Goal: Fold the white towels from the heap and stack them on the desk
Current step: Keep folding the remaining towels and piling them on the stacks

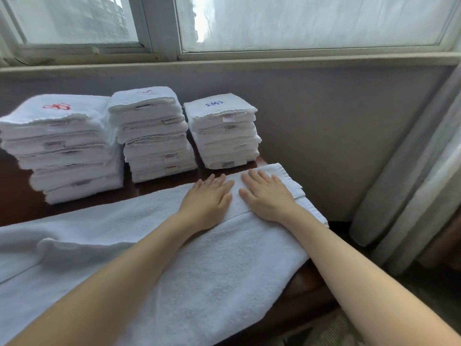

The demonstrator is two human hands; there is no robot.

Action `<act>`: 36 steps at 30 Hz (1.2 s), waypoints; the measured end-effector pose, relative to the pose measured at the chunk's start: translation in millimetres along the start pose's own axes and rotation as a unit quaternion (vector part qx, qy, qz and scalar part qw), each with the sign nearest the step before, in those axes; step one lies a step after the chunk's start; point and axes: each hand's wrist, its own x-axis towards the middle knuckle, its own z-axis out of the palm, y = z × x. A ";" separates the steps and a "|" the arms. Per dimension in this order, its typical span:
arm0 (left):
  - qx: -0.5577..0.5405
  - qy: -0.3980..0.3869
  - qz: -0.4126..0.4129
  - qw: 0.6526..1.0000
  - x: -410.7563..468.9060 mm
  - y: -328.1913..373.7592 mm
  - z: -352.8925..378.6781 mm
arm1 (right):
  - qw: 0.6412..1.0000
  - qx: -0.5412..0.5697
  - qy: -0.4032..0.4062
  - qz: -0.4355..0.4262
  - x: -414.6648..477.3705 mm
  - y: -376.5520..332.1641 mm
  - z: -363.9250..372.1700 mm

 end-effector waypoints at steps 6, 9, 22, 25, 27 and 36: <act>-0.048 0.029 -0.002 0.998 7.1 3.7 -0.5 | 1.000 -0.004 0.000 -0.006 8.9 11.8 -0.6; -0.108 0.086 -0.013 0.990 -4.6 7.0 -3.9 | 1.000 -0.004 0.003 -0.008 6.8 12.0 -1.6; 0.013 0.193 -0.090 0.977 -140.1 -91.1 -63.0 | 0.992 0.082 0.028 -0.090 -5.0 -144.4 -4.8; -0.015 0.269 -0.121 0.955 -183.5 -120.1 -80.7 | 0.961 0.207 0.037 -0.181 -14.1 -213.0 8.5; -0.033 0.297 -0.159 0.941 -213.5 -142.2 -87.9 | 0.942 0.224 0.047 -0.244 -18.8 -248.8 14.3; -0.030 0.299 -0.322 0.898 -317.0 -233.6 -94.6 | 0.918 0.059 0.007 -0.391 -19.5 -375.4 52.2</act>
